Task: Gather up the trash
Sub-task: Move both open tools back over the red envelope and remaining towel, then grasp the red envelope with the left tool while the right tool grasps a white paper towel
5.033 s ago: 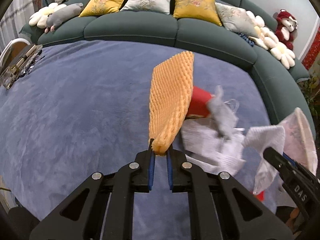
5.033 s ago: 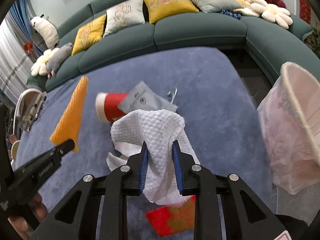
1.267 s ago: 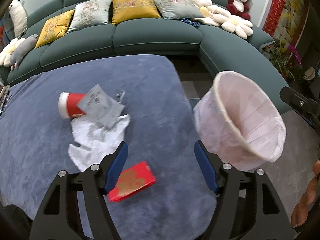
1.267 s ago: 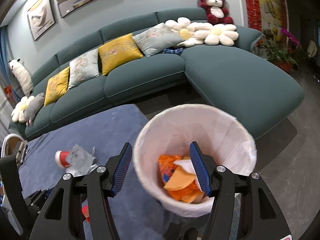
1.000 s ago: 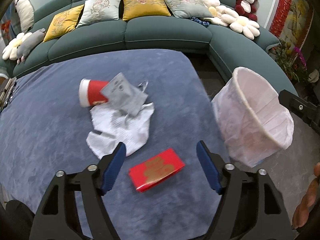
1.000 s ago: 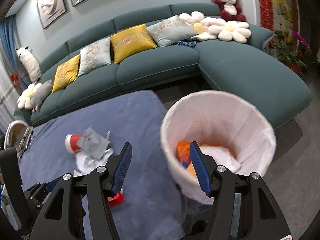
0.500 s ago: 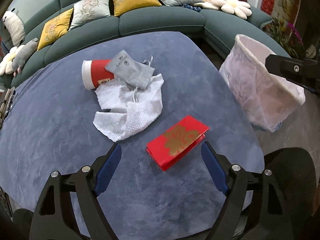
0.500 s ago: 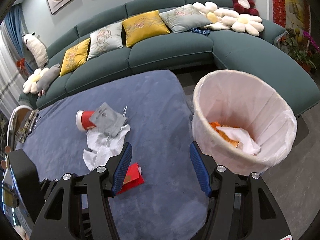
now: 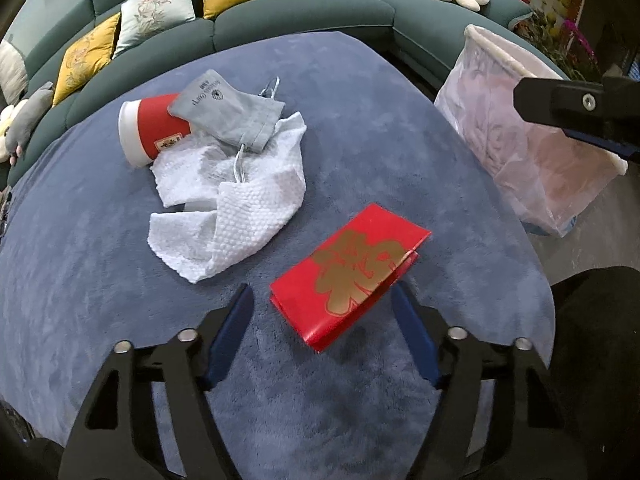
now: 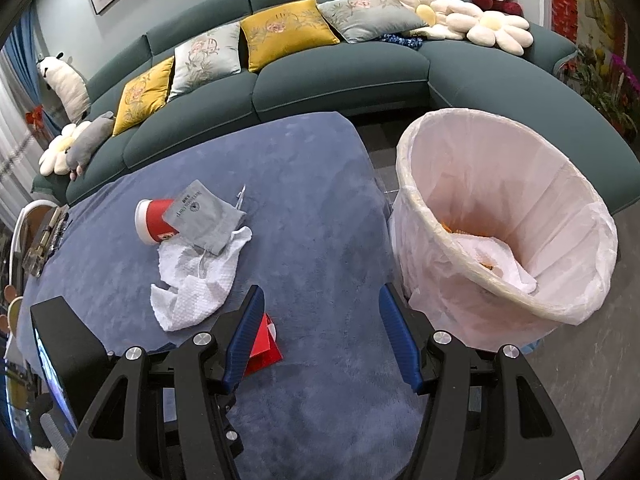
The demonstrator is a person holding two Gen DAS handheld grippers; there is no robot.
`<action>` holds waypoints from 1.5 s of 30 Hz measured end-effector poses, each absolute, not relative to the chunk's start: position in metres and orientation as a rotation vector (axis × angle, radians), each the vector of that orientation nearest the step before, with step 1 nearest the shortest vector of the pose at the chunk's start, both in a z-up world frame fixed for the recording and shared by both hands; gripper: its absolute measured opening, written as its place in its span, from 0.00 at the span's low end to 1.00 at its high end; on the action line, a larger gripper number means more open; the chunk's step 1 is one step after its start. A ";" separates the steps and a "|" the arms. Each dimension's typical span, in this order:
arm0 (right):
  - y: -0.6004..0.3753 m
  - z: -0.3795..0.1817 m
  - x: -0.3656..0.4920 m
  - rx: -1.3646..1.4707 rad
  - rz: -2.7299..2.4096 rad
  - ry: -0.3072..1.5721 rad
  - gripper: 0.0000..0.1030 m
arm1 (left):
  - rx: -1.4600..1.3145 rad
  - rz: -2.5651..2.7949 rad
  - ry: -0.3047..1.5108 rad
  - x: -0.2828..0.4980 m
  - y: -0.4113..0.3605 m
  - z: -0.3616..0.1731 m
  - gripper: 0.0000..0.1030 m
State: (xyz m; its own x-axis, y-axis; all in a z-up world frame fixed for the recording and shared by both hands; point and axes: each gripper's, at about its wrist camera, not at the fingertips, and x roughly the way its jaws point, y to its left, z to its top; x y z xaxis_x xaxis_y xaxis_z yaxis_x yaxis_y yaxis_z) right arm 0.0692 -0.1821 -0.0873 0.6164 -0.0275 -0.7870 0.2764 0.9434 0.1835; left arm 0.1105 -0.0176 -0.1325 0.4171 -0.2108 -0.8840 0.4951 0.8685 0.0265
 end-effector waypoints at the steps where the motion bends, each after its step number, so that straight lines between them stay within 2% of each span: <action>1: -0.182 -0.088 0.070 0.301 -0.178 0.896 0.56 | 0.296 -0.452 1.059 0.112 -0.017 -0.133 0.58; 2: -0.182 -0.089 0.072 0.301 -0.178 0.899 0.56 | 0.289 -0.452 1.063 0.113 -0.017 -0.134 0.55; 4: -0.181 -0.091 0.075 0.302 -0.177 0.903 0.56 | 0.270 -0.454 1.077 0.116 -0.015 -0.134 0.41; 5: -0.180 -0.092 0.076 0.301 -0.176 0.906 0.56 | 0.263 -0.455 1.083 0.117 -0.014 -0.135 0.37; 7: -0.179 -0.093 0.078 0.299 -0.174 0.910 0.56 | 0.241 -0.457 1.095 0.119 -0.011 -0.133 0.18; 10: -0.174 -0.093 0.082 0.294 -0.167 0.914 0.56 | 0.207 -0.457 1.095 0.118 -0.004 -0.127 0.05; 30: -0.121 -0.093 0.108 0.252 -0.089 0.930 0.56 | -0.058 -0.280 0.972 0.137 0.093 -0.049 0.03; 45: -0.076 -0.144 0.165 0.194 -0.012 1.039 0.56 | -0.117 -0.173 1.005 0.178 0.132 -0.067 0.03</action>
State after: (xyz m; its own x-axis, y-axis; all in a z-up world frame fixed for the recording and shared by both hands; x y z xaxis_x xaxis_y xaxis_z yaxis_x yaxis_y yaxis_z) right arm 0.1653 -0.0757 -0.1435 0.5084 0.0824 -0.8572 0.1015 0.9827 0.1547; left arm 0.1776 0.1319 -0.0671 0.5239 -0.1983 -0.8284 0.0908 0.9800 -0.1771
